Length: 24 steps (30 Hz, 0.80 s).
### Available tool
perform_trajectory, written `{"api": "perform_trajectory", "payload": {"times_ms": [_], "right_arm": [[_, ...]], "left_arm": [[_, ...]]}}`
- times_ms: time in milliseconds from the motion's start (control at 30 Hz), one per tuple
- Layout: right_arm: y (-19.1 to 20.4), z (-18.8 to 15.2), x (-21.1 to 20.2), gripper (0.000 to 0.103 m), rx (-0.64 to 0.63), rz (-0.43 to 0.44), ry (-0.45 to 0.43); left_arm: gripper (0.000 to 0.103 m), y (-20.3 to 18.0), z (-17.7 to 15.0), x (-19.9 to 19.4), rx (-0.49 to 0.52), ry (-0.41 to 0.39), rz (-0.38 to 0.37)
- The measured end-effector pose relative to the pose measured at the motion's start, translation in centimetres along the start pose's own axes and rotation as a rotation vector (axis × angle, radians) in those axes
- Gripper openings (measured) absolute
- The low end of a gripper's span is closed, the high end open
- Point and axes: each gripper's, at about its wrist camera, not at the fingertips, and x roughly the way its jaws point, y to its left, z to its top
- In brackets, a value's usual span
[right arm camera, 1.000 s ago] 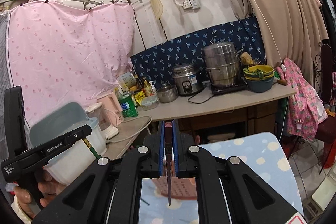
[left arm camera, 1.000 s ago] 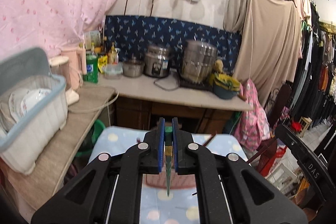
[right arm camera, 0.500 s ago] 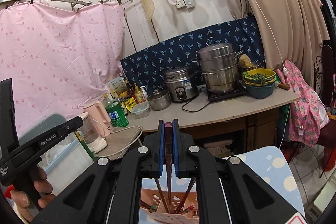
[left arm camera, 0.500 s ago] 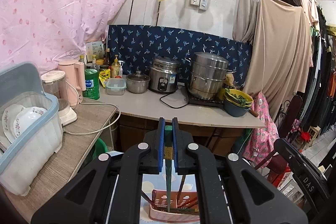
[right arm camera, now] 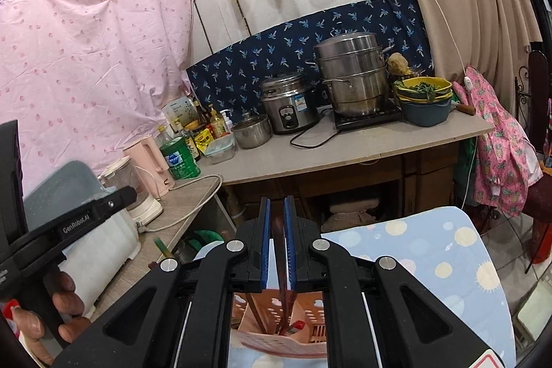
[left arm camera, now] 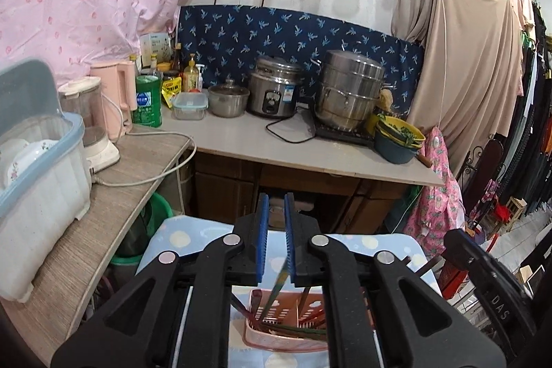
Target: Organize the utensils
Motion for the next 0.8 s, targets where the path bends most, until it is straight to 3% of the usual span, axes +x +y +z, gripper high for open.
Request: {"api": "perform_trajectory", "payload": {"times_ms": [100,167,467,667,800], "right_arm": [[-0.2,-0.2,-0.1,0.013,0.002,-0.006,0.006],[-0.4,-0.4,-0.4,0.020,0.005,-0.010,0.003],[-0.4,-1.8,-2.1,0.035,-0.008,-0.022,0.004],[-0.5,-2.9,-3.1,0.035,-0.016,-0.034,0.015],[-0.8,-3.7,-3.8,0.036,-0.009,-0.038,0.028]], "left_arm": [[0.035,0.1,-0.7,0.0,-0.001,0.004,0.010],[0.039,0.0,-1.3,-0.3,0.004,-0.002,0.017],[0.044,-0.6,-3.6,-1.3,0.032,0.024,0.040],[0.046,-0.9,-4.9,-2.3,0.051,0.034,0.058],[0.052,-1.0,-5.7,-3.2,0.052,0.032,0.070]]}}
